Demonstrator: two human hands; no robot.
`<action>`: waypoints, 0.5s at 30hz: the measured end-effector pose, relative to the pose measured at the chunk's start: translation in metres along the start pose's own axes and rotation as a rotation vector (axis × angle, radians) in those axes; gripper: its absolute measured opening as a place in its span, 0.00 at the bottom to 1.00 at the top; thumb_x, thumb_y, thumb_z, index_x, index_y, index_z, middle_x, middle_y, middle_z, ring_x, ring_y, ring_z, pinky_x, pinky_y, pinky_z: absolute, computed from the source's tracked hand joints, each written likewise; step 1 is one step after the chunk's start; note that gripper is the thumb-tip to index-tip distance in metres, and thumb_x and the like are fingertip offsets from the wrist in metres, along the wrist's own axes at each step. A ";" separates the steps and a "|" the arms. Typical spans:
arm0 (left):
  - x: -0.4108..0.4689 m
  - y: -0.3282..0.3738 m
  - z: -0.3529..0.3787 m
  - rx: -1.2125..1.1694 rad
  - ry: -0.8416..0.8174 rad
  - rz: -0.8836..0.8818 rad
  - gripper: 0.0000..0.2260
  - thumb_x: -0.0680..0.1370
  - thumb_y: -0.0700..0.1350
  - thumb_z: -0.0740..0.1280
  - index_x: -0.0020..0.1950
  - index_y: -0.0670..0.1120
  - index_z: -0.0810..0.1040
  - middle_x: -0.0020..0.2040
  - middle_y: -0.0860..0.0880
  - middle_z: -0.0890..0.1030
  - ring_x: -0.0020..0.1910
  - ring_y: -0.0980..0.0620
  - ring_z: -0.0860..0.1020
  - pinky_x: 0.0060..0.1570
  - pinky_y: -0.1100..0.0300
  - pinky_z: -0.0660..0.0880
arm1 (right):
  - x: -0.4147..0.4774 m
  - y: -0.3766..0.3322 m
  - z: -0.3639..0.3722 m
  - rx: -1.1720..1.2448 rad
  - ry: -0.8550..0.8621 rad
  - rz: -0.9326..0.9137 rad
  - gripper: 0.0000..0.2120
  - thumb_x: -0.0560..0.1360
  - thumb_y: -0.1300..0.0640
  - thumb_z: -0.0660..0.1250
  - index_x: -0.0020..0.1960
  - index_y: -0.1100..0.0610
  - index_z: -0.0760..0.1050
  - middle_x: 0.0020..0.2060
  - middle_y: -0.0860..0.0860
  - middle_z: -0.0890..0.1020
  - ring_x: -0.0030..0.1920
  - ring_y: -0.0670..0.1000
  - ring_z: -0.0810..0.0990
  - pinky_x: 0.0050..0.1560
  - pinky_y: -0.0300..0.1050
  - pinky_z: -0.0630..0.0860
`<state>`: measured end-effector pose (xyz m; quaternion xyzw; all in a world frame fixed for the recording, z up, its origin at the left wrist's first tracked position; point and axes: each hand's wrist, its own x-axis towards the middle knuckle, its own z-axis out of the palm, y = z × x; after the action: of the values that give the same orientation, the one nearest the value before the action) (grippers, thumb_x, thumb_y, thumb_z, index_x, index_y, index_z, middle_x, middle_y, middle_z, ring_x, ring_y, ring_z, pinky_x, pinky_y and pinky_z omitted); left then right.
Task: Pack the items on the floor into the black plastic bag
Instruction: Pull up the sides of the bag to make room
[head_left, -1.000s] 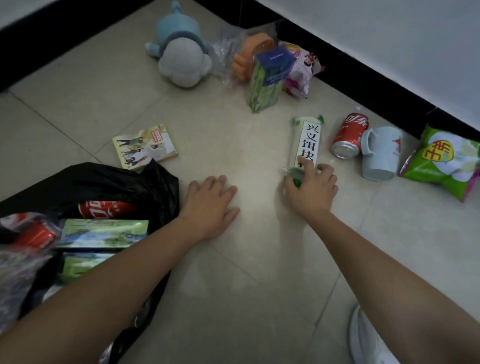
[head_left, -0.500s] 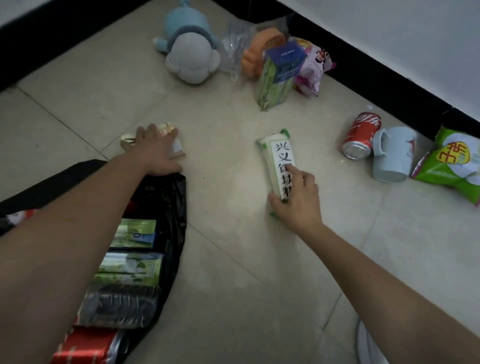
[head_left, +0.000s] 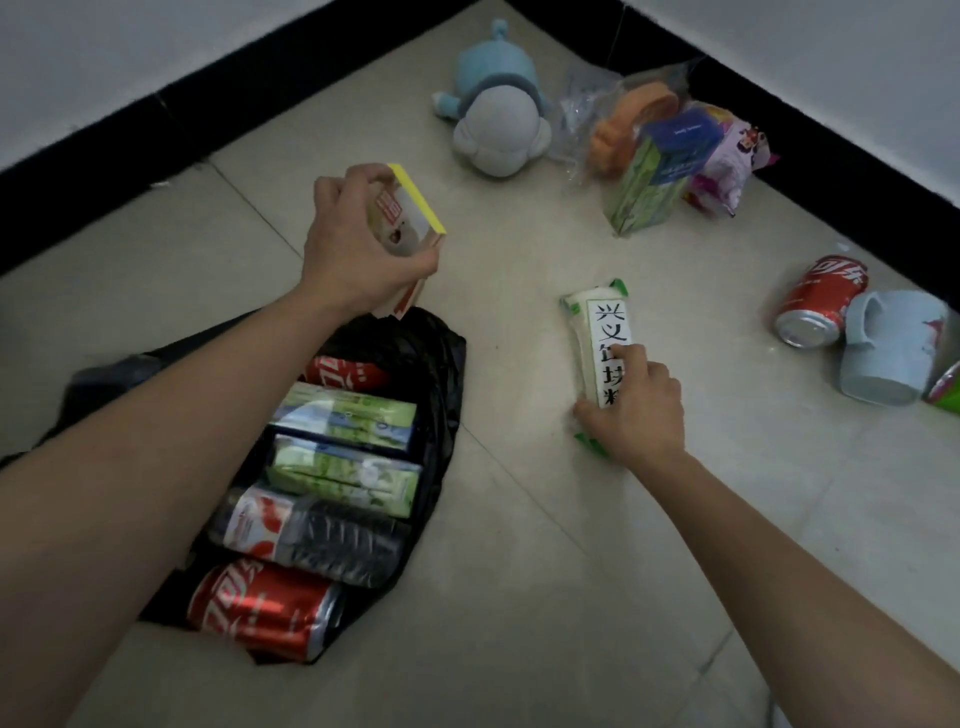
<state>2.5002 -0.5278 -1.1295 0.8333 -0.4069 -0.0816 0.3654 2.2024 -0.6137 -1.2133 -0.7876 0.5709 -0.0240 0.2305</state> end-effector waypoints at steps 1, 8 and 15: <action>-0.005 -0.002 -0.013 -0.019 0.033 -0.001 0.34 0.66 0.60 0.74 0.67 0.53 0.68 0.59 0.50 0.66 0.52 0.58 0.71 0.53 0.68 0.69 | -0.002 -0.003 0.001 0.006 0.005 0.016 0.34 0.67 0.48 0.72 0.69 0.52 0.63 0.60 0.59 0.72 0.58 0.61 0.69 0.49 0.48 0.66; -0.059 -0.026 -0.118 -0.045 0.181 -0.048 0.34 0.70 0.59 0.71 0.70 0.48 0.63 0.58 0.48 0.63 0.51 0.65 0.66 0.47 0.75 0.67 | -0.016 -0.038 0.006 0.069 -0.058 0.067 0.37 0.64 0.43 0.75 0.66 0.50 0.60 0.58 0.59 0.70 0.54 0.62 0.73 0.53 0.52 0.72; -0.137 -0.059 -0.165 0.169 0.153 -0.143 0.40 0.63 0.67 0.68 0.69 0.49 0.62 0.58 0.51 0.61 0.50 0.58 0.67 0.49 0.61 0.67 | -0.040 -0.102 0.013 0.622 -0.225 0.090 0.31 0.65 0.41 0.66 0.64 0.47 0.60 0.58 0.57 0.76 0.46 0.54 0.79 0.46 0.50 0.76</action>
<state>2.5182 -0.3136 -1.0725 0.8918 -0.3227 -0.0090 0.3169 2.2834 -0.5484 -1.1760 -0.6512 0.5416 -0.0997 0.5222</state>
